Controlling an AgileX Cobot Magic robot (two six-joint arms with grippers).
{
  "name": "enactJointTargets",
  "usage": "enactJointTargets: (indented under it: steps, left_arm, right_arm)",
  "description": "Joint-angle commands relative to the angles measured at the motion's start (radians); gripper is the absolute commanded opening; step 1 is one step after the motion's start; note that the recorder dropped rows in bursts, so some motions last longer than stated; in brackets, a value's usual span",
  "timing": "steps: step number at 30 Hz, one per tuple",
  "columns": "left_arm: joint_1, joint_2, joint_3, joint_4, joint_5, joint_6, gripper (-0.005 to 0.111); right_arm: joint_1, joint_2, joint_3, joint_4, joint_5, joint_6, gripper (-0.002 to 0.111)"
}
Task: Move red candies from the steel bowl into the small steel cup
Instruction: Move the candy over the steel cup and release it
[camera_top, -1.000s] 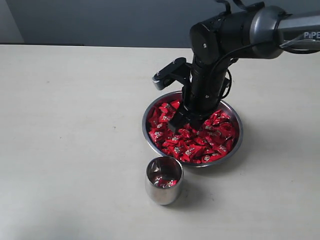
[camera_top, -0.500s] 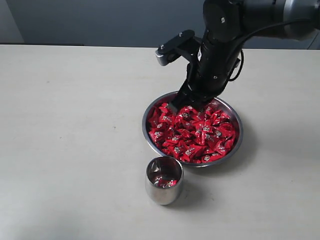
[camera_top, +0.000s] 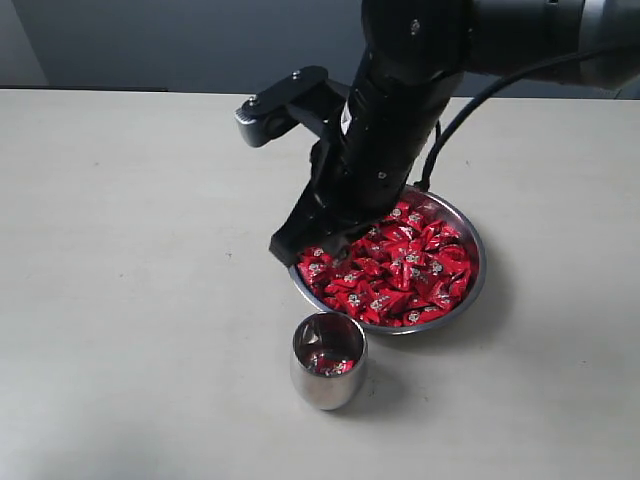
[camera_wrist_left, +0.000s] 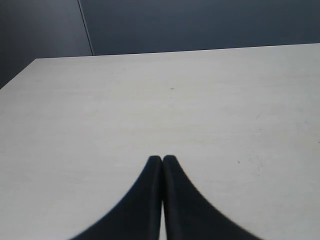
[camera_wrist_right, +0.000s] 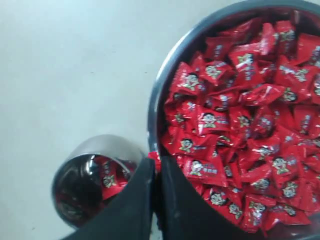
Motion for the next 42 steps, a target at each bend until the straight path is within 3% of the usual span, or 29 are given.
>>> enactJointTargets:
  steps: [1, 12, 20, 33, 35, 40, 42]
  left_arm:
    - [-0.007, -0.005, 0.005, 0.002, -0.008, -0.001, 0.0]
    - [-0.007, -0.005, 0.005, 0.002, -0.008, -0.001, 0.0]
    - [-0.007, -0.005, 0.005, 0.002, -0.008, -0.001, 0.0]
    - [-0.007, -0.005, 0.005, 0.002, -0.008, -0.001, 0.0]
    - [-0.007, -0.005, 0.005, 0.002, -0.008, -0.001, 0.0]
    - [-0.007, -0.005, 0.005, 0.002, -0.008, -0.001, 0.0]
    - [-0.007, -0.005, 0.005, 0.002, -0.008, -0.001, 0.0]
  right_arm:
    - [0.037, -0.011, -0.003, -0.037, 0.038, 0.029, 0.004]
    - [0.037, -0.081, 0.194, 0.018, -0.1, 0.026, 0.004]
    - [0.037, -0.144, 0.201, 0.175, -0.114, -0.081, 0.004]
    - [0.054, -0.098, 0.203, 0.152, -0.101, -0.083, 0.004]
    - [0.054, -0.093, 0.203, 0.15, -0.101, -0.083, 0.009]
    - [0.054, -0.076, 0.203, 0.15, -0.101, -0.083, 0.034]
    - [0.054, -0.077, 0.203, 0.15, -0.106, -0.083, 0.037]
